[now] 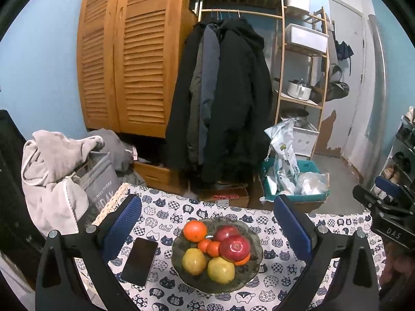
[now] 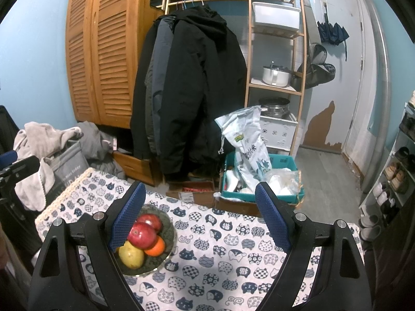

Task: Organize fruits

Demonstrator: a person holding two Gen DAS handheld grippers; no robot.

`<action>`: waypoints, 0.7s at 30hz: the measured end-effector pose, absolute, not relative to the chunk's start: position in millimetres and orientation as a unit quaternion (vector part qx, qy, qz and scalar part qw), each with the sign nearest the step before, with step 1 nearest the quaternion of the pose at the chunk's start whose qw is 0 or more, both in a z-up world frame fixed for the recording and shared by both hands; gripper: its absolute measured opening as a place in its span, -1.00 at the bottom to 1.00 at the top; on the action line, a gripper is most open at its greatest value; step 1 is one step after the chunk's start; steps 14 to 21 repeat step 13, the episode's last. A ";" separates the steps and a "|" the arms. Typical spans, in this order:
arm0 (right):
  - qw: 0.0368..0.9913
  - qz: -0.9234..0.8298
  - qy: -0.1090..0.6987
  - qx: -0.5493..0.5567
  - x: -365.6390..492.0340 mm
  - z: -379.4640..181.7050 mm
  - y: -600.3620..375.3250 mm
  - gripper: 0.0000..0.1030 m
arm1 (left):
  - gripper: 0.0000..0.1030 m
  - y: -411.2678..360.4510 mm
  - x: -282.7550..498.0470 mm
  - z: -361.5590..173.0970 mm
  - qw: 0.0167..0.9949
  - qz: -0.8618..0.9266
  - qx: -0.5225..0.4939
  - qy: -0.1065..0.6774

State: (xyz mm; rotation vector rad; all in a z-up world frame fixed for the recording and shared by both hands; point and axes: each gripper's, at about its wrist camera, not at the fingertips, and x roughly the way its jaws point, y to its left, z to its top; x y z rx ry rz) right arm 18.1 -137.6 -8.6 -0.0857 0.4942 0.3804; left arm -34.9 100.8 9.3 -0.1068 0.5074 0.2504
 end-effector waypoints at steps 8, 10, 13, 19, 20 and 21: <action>0.951 0.186 0.242 -0.041 17.9 -7.2 -139.0 0.65 | 0.99 100.6 -34.8 12.0 0.960 0.126 -0.050 0.244; 0.951 0.186 0.242 -0.041 17.9 -6.6 -139.8 0.65 | 0.99 101.1 -34.8 12.6 0.961 0.127 -0.049 0.242; 0.951 0.188 0.242 -0.042 17.8 -7.2 -139.5 0.65 | 0.99 101.3 -33.6 12.2 0.961 0.128 -0.047 0.242; 0.951 0.188 0.242 -0.042 17.8 -7.2 -139.5 0.65 | 0.99 101.3 -33.6 12.2 0.961 0.128 -0.047 0.242; 0.951 0.188 0.242 -0.042 17.8 -7.2 -139.5 0.65 | 0.99 101.3 -33.6 12.2 0.961 0.128 -0.047 0.242; 0.951 0.188 0.242 -0.042 17.8 -7.2 -139.5 0.65 | 0.99 101.3 -33.6 12.2 0.961 0.128 -0.047 0.242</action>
